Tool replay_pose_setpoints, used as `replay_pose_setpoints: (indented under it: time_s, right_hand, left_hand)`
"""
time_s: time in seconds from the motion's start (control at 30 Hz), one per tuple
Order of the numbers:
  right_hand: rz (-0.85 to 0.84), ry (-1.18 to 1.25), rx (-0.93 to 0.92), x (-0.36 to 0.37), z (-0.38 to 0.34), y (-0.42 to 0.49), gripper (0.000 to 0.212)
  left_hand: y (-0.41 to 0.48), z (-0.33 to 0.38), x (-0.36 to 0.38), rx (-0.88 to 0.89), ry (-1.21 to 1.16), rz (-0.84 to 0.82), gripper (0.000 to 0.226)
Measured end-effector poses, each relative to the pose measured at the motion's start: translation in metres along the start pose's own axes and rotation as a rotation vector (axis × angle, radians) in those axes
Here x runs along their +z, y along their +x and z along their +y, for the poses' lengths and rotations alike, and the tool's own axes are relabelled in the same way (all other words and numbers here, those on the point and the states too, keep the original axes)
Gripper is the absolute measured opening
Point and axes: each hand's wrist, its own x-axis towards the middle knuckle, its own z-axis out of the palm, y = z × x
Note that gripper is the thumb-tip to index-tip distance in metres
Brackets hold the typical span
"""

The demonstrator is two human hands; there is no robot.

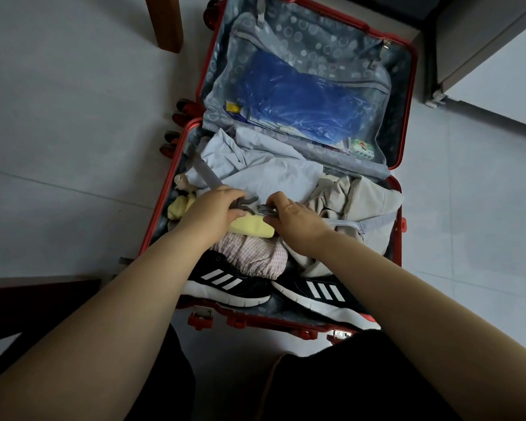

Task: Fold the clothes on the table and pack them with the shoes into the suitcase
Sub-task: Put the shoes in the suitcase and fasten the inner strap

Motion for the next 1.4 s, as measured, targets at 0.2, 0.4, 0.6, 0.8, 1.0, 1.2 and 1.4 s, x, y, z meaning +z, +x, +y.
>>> replay_pose_setpoints:
  time_s: [0.2, 0.4, 0.6, 0.8, 1.0, 1.2, 1.4]
  right_hand:
    - [0.105, -0.148, 0.003, 0.01, -0.004, 0.011, 0.038]
    - [0.094, -0.158, -0.01, 0.007, -0.002, 0.013, 0.045]
    - [0.091, -0.106, -0.01, 0.001, 0.002, 0.014, 0.046]
    - [0.105, -0.13, -0.01, -0.001, 0.004, 0.013, 0.05]
    - [0.004, -0.165, -0.024, 0.006, 0.0, 0.011, 0.067]
    - [-0.02, -0.184, -0.02, 0.011, -0.007, 0.014, 0.076]
    - [-0.057, -0.175, -0.014, 0.014, -0.013, 0.019, 0.078]
  left_hand:
    - [0.001, 0.003, 0.006, 0.009, 0.0, 0.015, 0.044]
    - [0.002, 0.001, 0.005, -0.014, -0.005, -0.009, 0.045]
    - [0.005, 0.005, 0.004, -0.027, -0.006, -0.019, 0.044]
    - [0.006, 0.005, 0.005, -0.011, -0.028, 0.017, 0.043]
    - [0.006, 0.004, 0.007, -0.004, -0.028, 0.023, 0.041]
    - [0.005, 0.006, 0.011, -0.002, -0.029, 0.009, 0.042]
    - [0.005, 0.003, 0.015, -0.005, -0.042, -0.009, 0.04]
